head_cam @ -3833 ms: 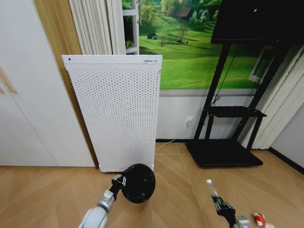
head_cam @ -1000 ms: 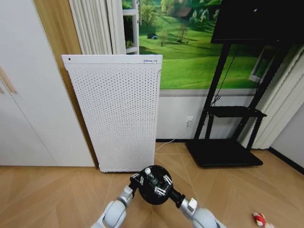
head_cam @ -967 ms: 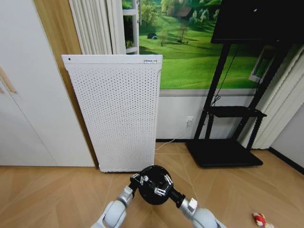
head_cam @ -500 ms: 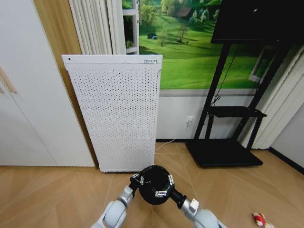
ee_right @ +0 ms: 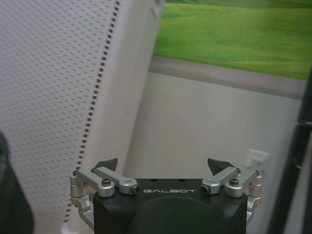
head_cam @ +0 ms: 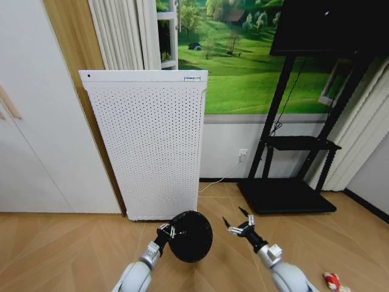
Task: Pick up the trash bin and place the garbage on the floor into it.
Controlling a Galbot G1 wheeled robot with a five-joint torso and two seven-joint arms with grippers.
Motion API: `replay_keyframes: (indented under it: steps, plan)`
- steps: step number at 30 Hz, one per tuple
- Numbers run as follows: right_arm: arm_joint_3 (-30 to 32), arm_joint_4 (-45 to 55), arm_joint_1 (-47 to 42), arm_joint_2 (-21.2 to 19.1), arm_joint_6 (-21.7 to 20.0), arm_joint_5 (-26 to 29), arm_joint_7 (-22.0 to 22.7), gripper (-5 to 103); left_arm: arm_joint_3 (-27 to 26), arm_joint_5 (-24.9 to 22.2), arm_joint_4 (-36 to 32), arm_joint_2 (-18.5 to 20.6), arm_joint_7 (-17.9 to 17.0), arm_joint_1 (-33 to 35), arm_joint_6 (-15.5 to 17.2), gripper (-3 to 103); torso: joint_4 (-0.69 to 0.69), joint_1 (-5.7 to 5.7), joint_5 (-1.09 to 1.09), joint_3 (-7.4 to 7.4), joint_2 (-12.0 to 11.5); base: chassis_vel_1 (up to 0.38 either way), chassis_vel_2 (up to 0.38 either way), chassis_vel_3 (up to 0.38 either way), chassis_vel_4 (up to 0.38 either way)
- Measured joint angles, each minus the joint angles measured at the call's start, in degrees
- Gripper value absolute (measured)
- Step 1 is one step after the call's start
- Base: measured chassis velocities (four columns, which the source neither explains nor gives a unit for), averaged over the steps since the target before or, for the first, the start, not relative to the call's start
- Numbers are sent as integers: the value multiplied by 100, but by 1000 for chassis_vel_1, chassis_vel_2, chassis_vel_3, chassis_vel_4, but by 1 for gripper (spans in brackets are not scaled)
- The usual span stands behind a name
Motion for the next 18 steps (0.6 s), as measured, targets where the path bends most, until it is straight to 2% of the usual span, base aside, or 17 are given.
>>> replay_keyframes:
  steps: [7, 13, 18]
  plan:
    - [620, -167, -169, 183, -304, -24, 360, 100, -553, 2, -279, 23, -3, 251, -3, 7, -1, 0, 0, 0, 0, 0, 0, 0, 0]
    - [1225, -179, -348, 432, -832, 352, 608, 100, -1119, -20, -624, -3, -7, 717, -35, 7, 0, 0, 0, -1, 0, 0, 0, 0, 0]
    - [1440, -197, -440, 614, -1035, 383, 804, 100, -1387, -26, -775, -80, -8, 947, -74, 7, 1, -1, 0, 0, 0, 0, 0, 0, 0]
